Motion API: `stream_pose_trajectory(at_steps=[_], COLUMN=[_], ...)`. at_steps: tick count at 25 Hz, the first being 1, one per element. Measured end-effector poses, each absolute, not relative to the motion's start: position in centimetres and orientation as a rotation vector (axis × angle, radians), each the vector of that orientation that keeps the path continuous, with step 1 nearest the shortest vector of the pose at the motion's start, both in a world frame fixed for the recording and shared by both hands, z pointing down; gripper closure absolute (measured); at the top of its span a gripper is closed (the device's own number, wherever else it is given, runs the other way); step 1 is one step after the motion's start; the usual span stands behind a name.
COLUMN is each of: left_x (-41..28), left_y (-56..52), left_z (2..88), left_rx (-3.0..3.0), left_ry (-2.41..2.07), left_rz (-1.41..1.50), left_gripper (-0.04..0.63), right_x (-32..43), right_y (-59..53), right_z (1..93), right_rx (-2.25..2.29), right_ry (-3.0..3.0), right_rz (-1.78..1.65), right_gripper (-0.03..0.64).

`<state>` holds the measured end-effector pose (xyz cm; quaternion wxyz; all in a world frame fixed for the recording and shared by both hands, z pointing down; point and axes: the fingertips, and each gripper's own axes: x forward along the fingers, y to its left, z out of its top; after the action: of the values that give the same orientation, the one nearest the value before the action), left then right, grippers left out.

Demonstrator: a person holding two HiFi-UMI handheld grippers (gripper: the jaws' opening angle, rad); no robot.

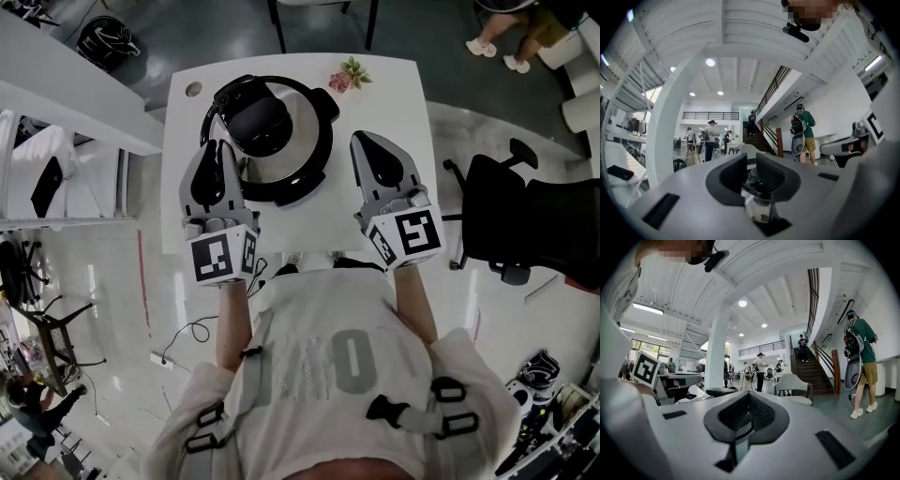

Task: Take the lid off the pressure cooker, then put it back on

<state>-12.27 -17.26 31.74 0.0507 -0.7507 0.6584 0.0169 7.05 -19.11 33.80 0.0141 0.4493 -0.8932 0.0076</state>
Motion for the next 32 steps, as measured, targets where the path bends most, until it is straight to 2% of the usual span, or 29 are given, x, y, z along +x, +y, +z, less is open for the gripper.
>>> stream_pose_trajectory(at_steps=[1,3,4,5,7,14,23,32], left_x=[-12.2,-12.1,-12.1,-12.2,-12.1,-11.9,-6.5,-4.7], left_y=[-17.5,-17.8,-17.9,-18.0,-18.0,-17.9,-21.9,-21.8], left_z=[32.1,32.5,32.5,32.6,32.8,31.9,25.7,27.4], left_rx=[-2.313,-2.354,-2.370,-2.383,-2.403,-2.466,-2.609,-2.636], left_ry=[1.992,1.983,1.984,1.984,1.977,1.927,1.105,0.842], left_rz=[0.032,0.053,0.079,0.100,0.110,0.118,-0.589,-0.796], left_gripper=[0.508,0.296,0.228,0.184,0.142,0.124,0.124,0.124], right_x=[6.9,6.6,6.5,6.4,6.1,5.5,5.3,5.7], right_y=[-19.1,-19.0,-18.9,-18.8,-18.7,-18.4,-17.6,-17.3], right_z=[33.9,34.1,34.2,34.3,34.5,34.3,34.8,35.1], right_rx=[1.396,1.387,1.382,1.376,1.367,1.342,1.259,1.254], right_ry=[-2.783,-2.786,-2.787,-2.787,-2.788,-2.801,-2.804,-2.806], right_rz=[0.031,0.042,0.045,0.048,0.054,0.058,0.057,0.075], right_gripper=[0.612,0.612,0.612,0.612,0.612,0.612,0.612,0.612])
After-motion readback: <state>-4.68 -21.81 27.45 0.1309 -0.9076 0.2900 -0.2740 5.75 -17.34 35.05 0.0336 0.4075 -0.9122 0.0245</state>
